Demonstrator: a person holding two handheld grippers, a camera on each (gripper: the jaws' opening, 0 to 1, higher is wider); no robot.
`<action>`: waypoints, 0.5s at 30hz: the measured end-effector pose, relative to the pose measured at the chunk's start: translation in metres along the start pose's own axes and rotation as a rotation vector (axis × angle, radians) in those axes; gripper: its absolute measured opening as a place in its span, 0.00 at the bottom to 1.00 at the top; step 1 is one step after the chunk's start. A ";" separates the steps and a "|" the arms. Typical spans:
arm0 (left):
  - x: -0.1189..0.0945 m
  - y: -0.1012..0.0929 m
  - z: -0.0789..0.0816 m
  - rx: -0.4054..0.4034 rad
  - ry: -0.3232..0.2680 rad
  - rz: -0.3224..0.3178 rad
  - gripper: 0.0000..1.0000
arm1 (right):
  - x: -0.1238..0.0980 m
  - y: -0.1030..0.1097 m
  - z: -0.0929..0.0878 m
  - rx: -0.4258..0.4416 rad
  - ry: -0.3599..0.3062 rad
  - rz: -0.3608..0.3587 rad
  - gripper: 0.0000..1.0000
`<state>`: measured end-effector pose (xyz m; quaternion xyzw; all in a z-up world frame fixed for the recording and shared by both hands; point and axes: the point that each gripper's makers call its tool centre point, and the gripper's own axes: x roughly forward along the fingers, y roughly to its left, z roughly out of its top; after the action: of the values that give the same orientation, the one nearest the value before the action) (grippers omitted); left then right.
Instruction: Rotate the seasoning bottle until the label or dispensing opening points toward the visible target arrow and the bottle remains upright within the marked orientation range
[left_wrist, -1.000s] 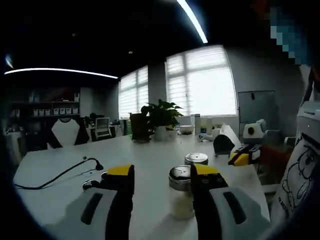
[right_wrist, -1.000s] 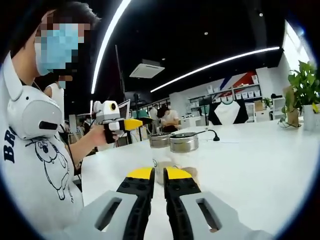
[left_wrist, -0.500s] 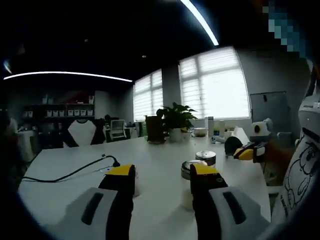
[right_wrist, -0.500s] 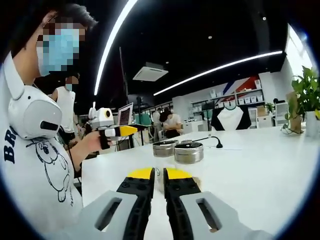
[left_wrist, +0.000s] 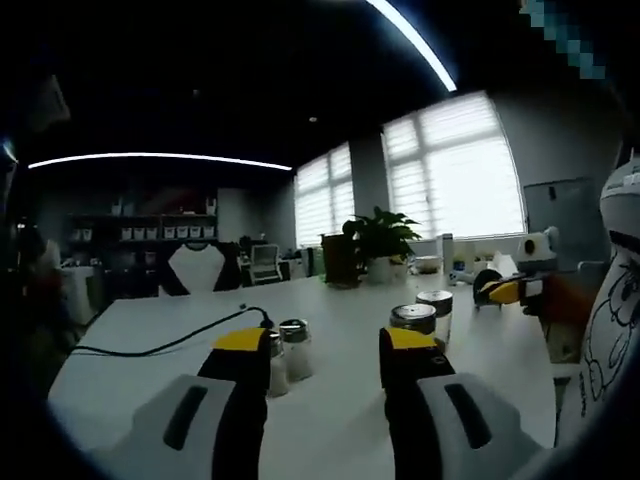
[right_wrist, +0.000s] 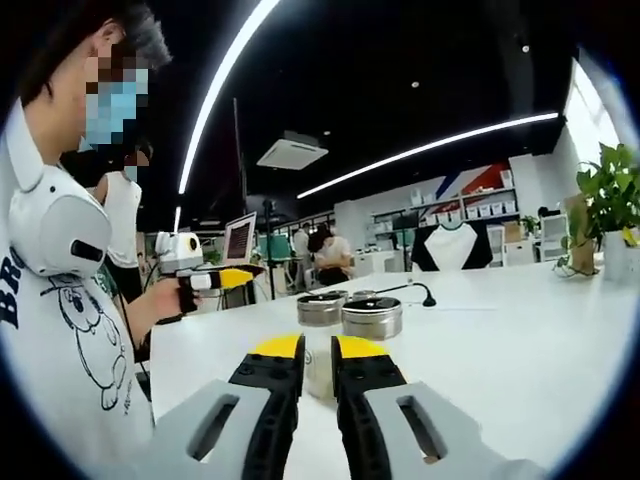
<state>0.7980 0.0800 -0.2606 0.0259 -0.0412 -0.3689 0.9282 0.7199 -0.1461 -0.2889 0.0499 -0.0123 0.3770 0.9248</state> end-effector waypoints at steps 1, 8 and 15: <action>-0.002 0.000 0.000 0.007 0.000 0.004 0.46 | 0.000 -0.001 0.002 -0.001 -0.006 -0.007 0.08; -0.021 0.008 -0.003 -0.012 0.000 0.035 0.46 | 0.006 -0.002 0.023 -0.011 -0.054 -0.015 0.08; -0.022 0.021 -0.010 -0.052 0.014 0.050 0.46 | 0.009 -0.008 0.033 -0.070 -0.048 -0.071 0.16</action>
<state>0.7972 0.1103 -0.2700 0.0035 -0.0257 -0.3461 0.9378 0.7329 -0.1488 -0.2565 0.0271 -0.0458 0.3418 0.9383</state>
